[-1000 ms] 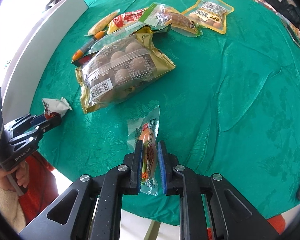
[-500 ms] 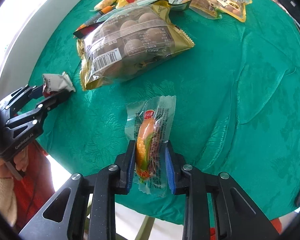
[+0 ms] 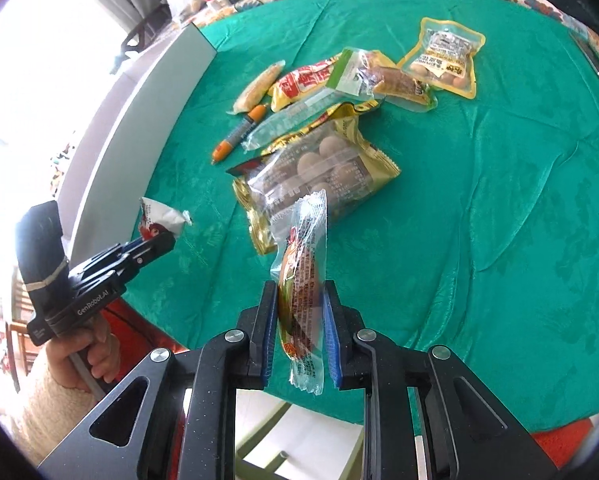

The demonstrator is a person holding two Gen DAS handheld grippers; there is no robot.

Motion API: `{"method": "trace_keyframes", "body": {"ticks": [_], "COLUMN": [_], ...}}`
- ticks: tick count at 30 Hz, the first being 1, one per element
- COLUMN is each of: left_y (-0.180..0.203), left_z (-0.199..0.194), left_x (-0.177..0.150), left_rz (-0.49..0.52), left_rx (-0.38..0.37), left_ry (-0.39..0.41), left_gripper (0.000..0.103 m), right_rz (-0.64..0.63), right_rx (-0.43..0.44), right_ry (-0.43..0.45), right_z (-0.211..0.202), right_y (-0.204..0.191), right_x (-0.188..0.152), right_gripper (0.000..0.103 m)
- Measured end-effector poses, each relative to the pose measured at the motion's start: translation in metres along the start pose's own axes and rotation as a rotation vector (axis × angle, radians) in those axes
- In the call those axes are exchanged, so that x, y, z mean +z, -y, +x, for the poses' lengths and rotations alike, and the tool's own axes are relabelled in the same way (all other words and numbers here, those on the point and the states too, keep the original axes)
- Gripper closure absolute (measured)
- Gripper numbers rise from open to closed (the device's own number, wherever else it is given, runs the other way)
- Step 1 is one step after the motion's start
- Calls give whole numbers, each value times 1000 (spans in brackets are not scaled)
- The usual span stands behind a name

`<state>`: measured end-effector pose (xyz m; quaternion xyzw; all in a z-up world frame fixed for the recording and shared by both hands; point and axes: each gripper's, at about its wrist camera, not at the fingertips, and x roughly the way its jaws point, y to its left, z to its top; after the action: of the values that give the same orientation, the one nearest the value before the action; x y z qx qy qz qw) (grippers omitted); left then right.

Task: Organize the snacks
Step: 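Carry both snacks over the cardboard box and open both grippers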

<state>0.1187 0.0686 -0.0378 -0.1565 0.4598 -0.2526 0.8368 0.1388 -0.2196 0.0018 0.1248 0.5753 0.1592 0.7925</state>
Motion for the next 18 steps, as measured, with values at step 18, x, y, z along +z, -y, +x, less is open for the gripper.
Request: {"method": "trace_keyframes", "body": {"ticks": [18], "left_y": [-193], "left_z": [-180], "left_x": [70], "left_rz": [-239], "left_rx": [494], "left_ry": [168], "left_gripper": [73], "right_rz": [-319], "right_rx": [263], "right_ry": [164], "right_z": [45], "right_y": [-314], "right_x": [138], "right_gripper": [61]}}
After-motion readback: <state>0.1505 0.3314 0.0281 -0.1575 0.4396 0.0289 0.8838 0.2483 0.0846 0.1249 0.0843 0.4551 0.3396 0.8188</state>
